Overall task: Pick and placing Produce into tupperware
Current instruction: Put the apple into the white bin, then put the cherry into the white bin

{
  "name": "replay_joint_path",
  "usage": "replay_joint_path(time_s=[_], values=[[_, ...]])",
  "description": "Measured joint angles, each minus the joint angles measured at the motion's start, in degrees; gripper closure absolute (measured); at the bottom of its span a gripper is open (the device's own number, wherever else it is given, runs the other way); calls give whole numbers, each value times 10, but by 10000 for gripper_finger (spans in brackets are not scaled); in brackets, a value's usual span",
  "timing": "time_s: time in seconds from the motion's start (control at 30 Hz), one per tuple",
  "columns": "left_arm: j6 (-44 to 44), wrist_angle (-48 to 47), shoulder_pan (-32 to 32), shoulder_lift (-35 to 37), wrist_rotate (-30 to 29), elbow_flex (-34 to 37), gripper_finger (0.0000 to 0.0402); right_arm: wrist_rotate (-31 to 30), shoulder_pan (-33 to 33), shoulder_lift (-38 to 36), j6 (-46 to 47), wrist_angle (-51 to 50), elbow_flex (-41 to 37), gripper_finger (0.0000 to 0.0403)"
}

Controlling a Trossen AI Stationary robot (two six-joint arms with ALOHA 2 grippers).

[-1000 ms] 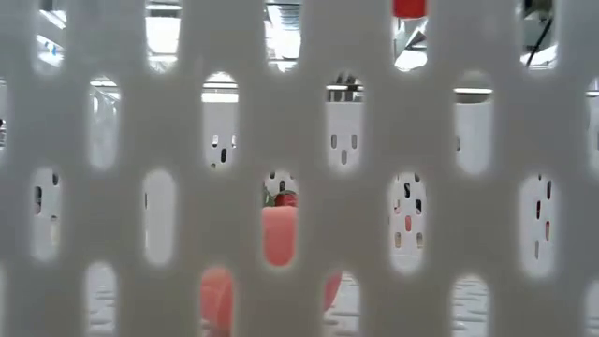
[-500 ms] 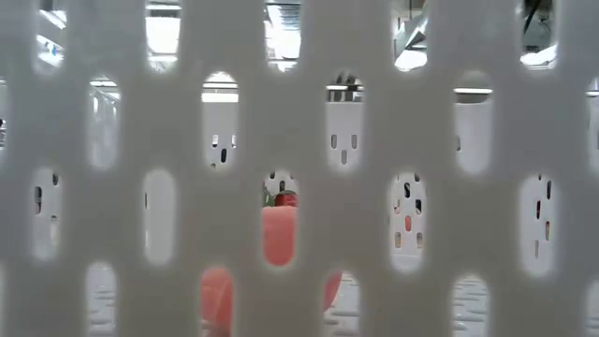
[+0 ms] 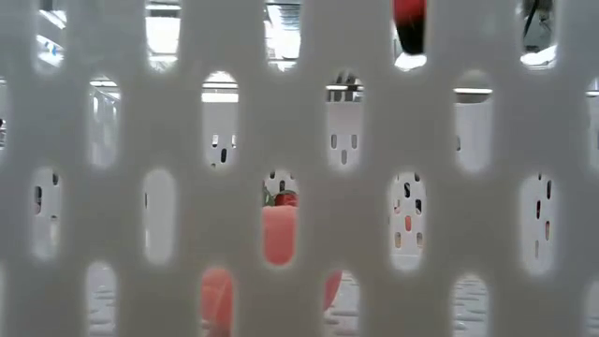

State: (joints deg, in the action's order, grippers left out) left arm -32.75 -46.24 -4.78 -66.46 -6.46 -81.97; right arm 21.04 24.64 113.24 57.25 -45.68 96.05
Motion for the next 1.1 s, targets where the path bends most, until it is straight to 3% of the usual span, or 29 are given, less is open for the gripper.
replay_joint_path(time_s=[0.23, 0.67, 0.87, 1.1], values=[[-10, -9, 0, 0, 18, 0, 212, 49, -7, 33, -19, 25, 3, 96], [-7, -6, 0, 0, 24, 0, 212, 41, -11, 30, -35, 11, 14, 70], [-4, -6, 0, 0, 1, 0, 212, 23, -28, 29, -86, -87, 72, 78], [-4, -6, 0, 0, -1, 0, 212, -65, -53, 29, -192, -267, 138, 85]])
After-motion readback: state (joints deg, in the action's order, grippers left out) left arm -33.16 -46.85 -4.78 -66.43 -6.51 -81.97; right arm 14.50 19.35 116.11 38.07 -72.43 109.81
